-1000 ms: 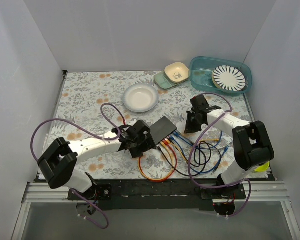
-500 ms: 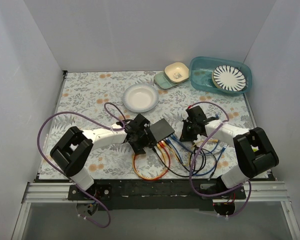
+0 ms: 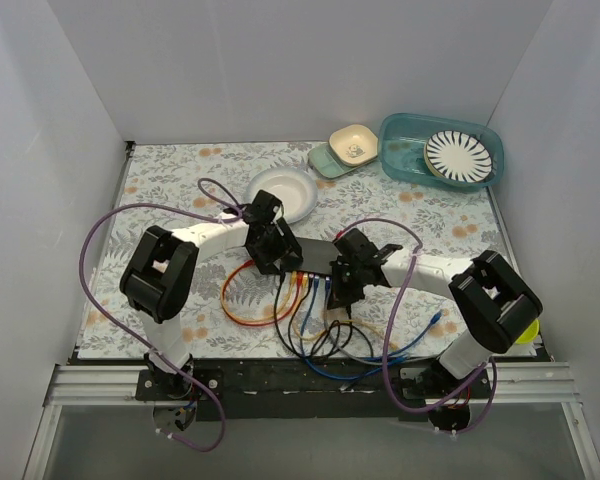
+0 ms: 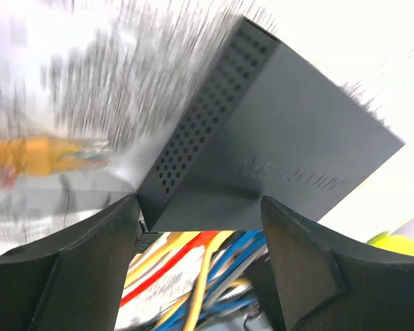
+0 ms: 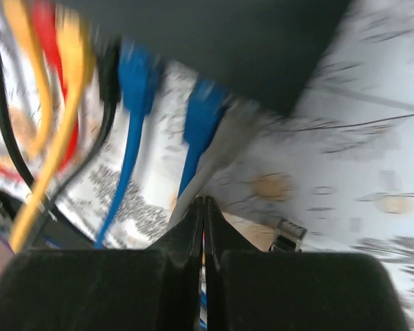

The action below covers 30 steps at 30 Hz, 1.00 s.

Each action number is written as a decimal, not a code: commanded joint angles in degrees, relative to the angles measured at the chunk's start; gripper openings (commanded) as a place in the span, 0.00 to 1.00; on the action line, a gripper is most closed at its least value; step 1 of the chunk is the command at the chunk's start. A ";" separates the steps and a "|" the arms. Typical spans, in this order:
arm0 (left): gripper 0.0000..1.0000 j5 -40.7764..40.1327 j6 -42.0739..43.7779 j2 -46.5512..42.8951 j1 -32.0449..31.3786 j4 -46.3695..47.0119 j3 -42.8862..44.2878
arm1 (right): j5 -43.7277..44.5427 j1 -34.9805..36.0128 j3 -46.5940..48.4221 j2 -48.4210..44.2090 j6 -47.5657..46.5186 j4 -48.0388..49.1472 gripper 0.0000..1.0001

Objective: Pull the plug from the switch port

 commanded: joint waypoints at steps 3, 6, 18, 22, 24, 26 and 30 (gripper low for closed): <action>0.72 -2.94 5.73 1.51 2.54 2.36 6.15 | -3.74 3.16 2.53 1.03 0.84 -2.68 0.01; 0.77 -4.34 4.51 -4.36 2.54 1.39 4.14 | 1.44 1.31 5.08 -3.18 -1.18 -7.43 0.01; 0.80 -10.16 -2.61 -27.76 2.37 -0.11 -13.61 | 1.28 -1.42 6.15 -2.07 -6.46 -6.21 0.01; 0.82 -9.80 -4.10 -30.65 2.19 0.60 -18.79 | 1.01 -1.68 9.38 2.76 -8.13 -6.38 0.01; 0.82 -9.80 -4.37 -33.29 2.19 0.60 -19.77 | 1.36 -2.20 10.79 5.14 -8.66 -6.56 0.01; 0.82 -9.80 -4.29 -35.31 2.19 0.07 -20.56 | 1.37 -3.78 11.94 6.98 -8.48 -6.21 0.01; 0.83 -10.33 -3.67 -36.72 2.19 -3.17 -20.56 | 1.54 -8.09 13.35 9.36 -8.39 -6.73 0.01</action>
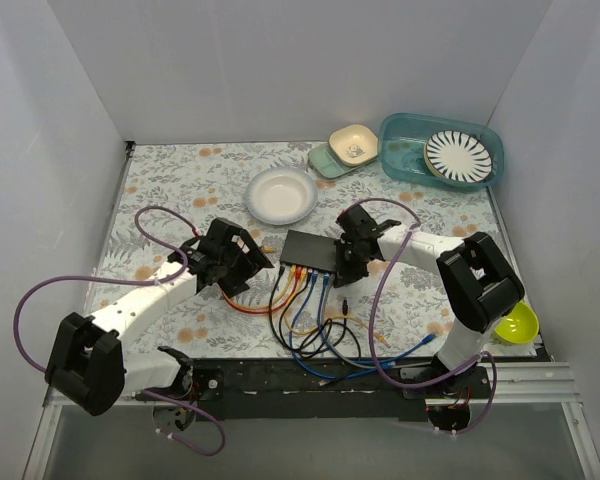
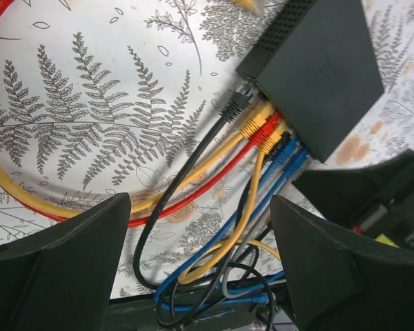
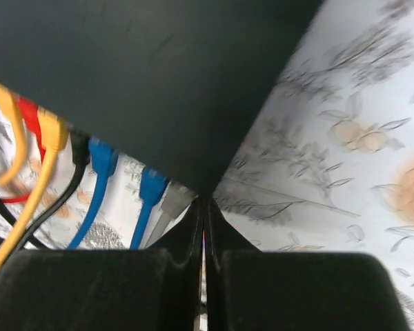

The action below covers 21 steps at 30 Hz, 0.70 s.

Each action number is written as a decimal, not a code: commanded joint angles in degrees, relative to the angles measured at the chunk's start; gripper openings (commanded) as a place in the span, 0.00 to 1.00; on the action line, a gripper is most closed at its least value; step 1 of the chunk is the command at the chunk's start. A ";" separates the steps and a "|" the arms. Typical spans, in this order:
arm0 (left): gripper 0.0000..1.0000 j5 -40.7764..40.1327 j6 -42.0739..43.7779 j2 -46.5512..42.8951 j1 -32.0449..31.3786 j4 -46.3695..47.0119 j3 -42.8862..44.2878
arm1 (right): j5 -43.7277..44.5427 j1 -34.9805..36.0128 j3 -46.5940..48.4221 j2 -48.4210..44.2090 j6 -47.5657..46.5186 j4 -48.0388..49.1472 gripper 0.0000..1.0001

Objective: Pull the plug from the switch port

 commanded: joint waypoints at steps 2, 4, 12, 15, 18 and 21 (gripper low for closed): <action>0.83 -1.30 0.44 -4.77 -0.21 -2.66 -0.10 | 0.28 -6.94 2.64 2.20 -0.94 0.87 0.01; 0.84 -1.21 1.32 -6.09 -0.21 -3.19 -0.46 | 0.45 -9.66 3.08 2.64 -1.47 1.05 0.01; 0.89 1.05 4.75 -7.94 -0.21 -6.70 0.94 | 1.77 -11.09 3.18 1.34 -1.74 0.78 0.01; 0.89 2.74 5.10 -8.90 -0.21 -8.02 0.77 | 1.77 -5.57 1.33 -7.10 -0.50 5.16 0.01; 0.90 2.92 6.59 -10.40 -0.47 -10.03 0.24 | 1.16 2.16 3.07 -8.18 2.48 5.02 0.01; 0.92 -4.09 7.91 -11.37 -4.78 -13.37 0.95 | 2.90 4.82 6.06 -3.87 6.35 3.51 0.01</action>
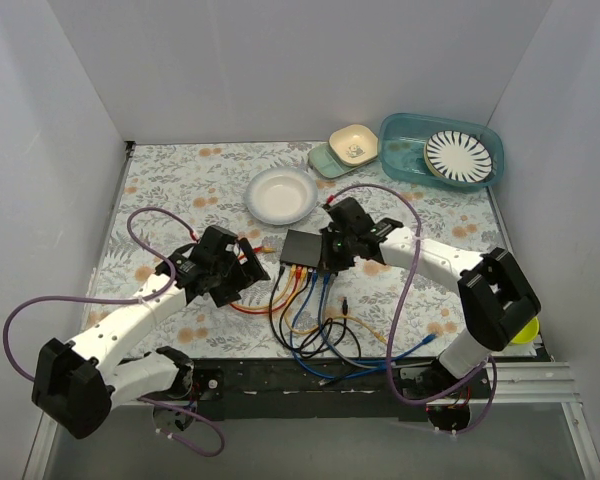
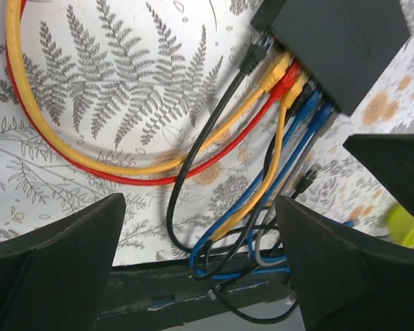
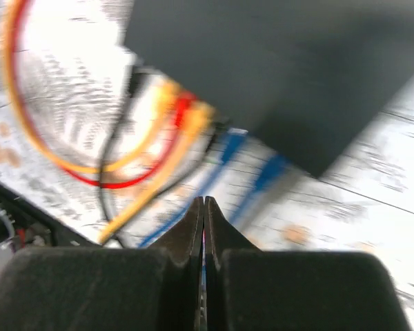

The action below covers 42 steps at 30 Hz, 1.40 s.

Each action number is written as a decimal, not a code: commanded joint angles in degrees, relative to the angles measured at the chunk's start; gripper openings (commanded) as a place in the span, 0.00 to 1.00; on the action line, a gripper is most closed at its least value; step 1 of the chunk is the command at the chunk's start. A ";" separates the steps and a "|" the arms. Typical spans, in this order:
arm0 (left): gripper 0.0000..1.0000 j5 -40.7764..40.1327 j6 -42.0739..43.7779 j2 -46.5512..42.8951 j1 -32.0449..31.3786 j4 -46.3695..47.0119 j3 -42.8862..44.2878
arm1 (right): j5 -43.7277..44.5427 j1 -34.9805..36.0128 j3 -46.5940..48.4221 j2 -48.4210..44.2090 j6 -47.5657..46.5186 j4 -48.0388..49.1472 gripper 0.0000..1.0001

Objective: Pull the plug from the switch port

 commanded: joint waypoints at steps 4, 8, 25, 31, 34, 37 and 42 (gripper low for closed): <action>0.94 -9.54 3.52 -6.57 -6.61 -6.42 0.07 | 2.89 6.46 4.69 9.04 7.89 -0.83 0.01; 0.94 -6.73 1.94 -6.32 -6.79 -5.37 -0.64 | 5.88 6.11 7.24 12.75 7.47 -5.41 0.01; 0.96 -4.79 -4.48 3.79 -6.79 11.50 -1.60 | 3.87 -0.15 -0.13 -1.09 -5.55 -2.08 0.05; 0.96 -2.07 -1.84 7.91 -6.79 22.13 -0.46 | 6.58 0.84 3.02 -10.17 -2.82 -3.38 0.07; 0.96 -0.22 -2.01 11.69 -6.70 24.51 0.24 | 13.26 -3.72 3.82 -9.92 -0.12 -6.03 0.05; 0.96 0.39 -1.93 14.59 -6.70 26.80 0.51 | 10.90 -12.95 -1.70 -9.92 4.89 -4.55 0.01; 0.94 0.92 -2.10 18.38 -6.61 30.58 2.08 | 11.86 -21.30 -8.05 -8.00 8.86 0.74 0.01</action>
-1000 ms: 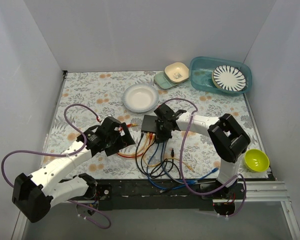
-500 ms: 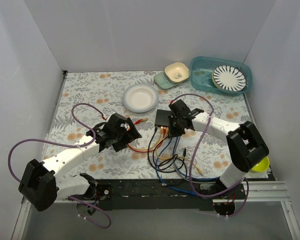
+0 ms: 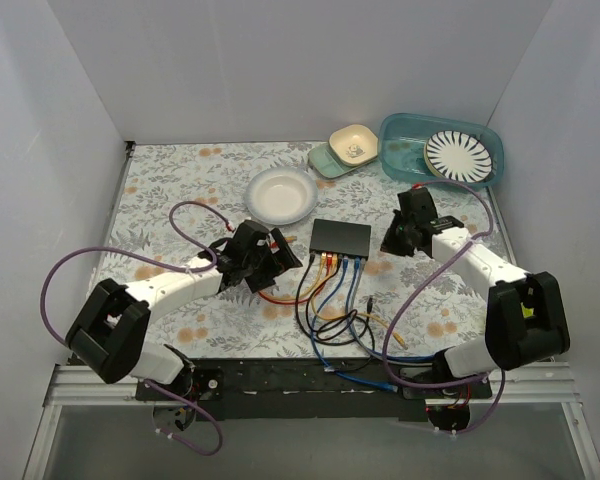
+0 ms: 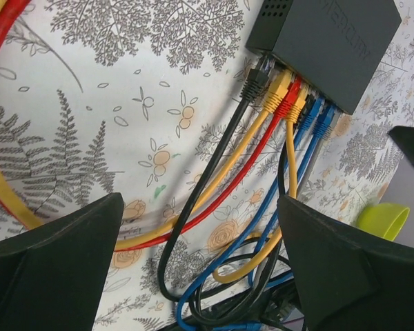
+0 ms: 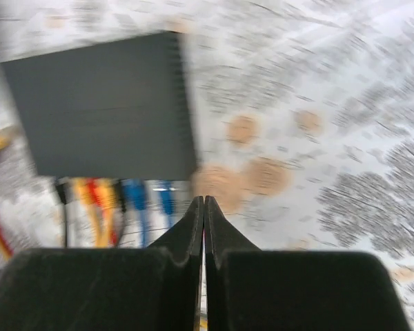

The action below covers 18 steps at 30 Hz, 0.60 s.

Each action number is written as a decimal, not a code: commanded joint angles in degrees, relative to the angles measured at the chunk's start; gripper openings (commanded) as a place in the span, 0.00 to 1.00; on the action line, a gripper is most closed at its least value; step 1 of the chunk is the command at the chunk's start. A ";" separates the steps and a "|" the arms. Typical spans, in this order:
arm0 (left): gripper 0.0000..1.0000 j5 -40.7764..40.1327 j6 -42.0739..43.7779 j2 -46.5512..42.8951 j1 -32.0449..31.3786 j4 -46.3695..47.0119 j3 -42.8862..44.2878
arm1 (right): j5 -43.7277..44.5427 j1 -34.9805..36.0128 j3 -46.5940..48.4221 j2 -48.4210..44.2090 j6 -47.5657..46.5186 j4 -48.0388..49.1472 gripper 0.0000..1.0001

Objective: Pull the plug from the switch port

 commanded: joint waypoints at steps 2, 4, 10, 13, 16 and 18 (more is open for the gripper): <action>0.94 1.60 1.16 1.84 -0.01 4.53 3.86 | 0.91 -4.49 -1.51 5.84 4.30 0.64 0.01; 0.94 1.25 1.51 1.49 -0.01 3.92 4.21 | 1.61 -4.75 0.33 9.51 4.12 0.47 0.01; 0.95 -0.42 1.34 -2.64 0.34 -0.21 2.90 | -0.67 -6.07 7.79 20.06 1.40 0.56 0.01; 0.95 -0.95 0.81 -5.71 0.43 -2.75 2.37 | -2.78 -5.81 10.53 24.47 0.34 0.12 0.01; 0.96 -3.67 0.37 -8.18 0.69 -5.39 1.93 | -5.94 -4.06 10.89 25.71 0.34 0.82 0.01; 0.97 -4.28 0.28 -9.93 0.95 -6.45 1.32 | -6.74 -2.04 9.49 25.45 0.60 1.70 0.01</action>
